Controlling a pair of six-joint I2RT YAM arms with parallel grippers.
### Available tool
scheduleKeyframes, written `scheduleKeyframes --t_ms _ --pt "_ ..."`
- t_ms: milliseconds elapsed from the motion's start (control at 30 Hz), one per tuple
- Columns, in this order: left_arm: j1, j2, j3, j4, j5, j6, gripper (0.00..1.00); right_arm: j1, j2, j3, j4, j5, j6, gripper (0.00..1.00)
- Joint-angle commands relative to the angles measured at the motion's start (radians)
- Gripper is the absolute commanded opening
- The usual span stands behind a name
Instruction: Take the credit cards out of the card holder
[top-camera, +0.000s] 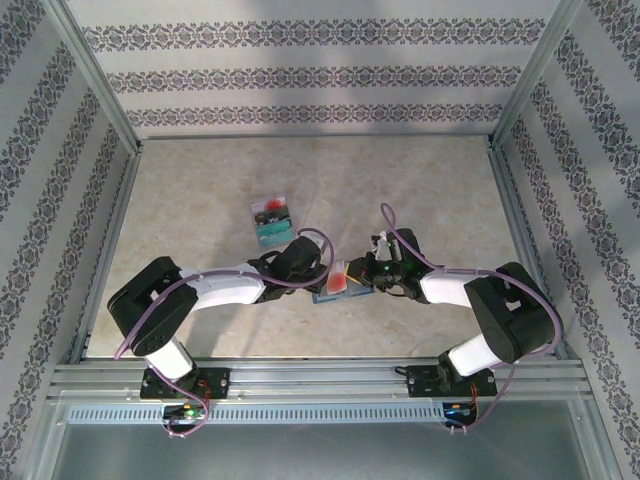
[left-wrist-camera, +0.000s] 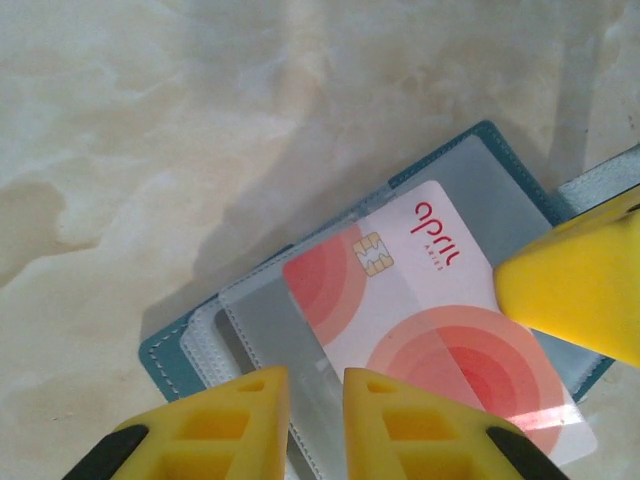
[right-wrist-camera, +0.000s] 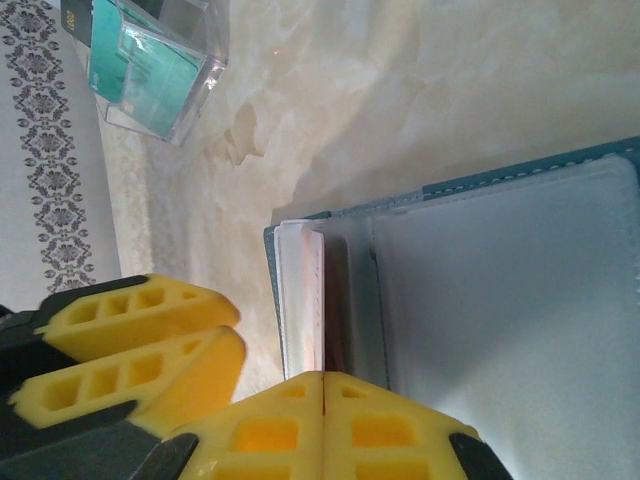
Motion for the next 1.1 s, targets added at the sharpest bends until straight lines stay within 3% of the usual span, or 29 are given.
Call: scheduleKeyframes --t_ms 0,533,833,1067 --pt "-0.006 0.040 0.022 -0.001 0.031 0.008 0.20 0.000 -0.019 -0.009 0.028 -0.014 0.016 0.07" --pt "-0.006 0.074 0.007 0.016 0.047 -0.017 0.19 0.052 0.049 0.016 0.093 -0.029 0.029 0.19" --pt "-0.002 0.054 -0.013 0.011 0.016 -0.027 0.19 0.027 0.010 0.010 0.050 -0.011 0.004 0.07" --pt "0.012 0.040 -0.028 0.004 0.003 -0.030 0.17 -0.008 -0.100 0.024 -0.180 0.064 -0.104 0.05"
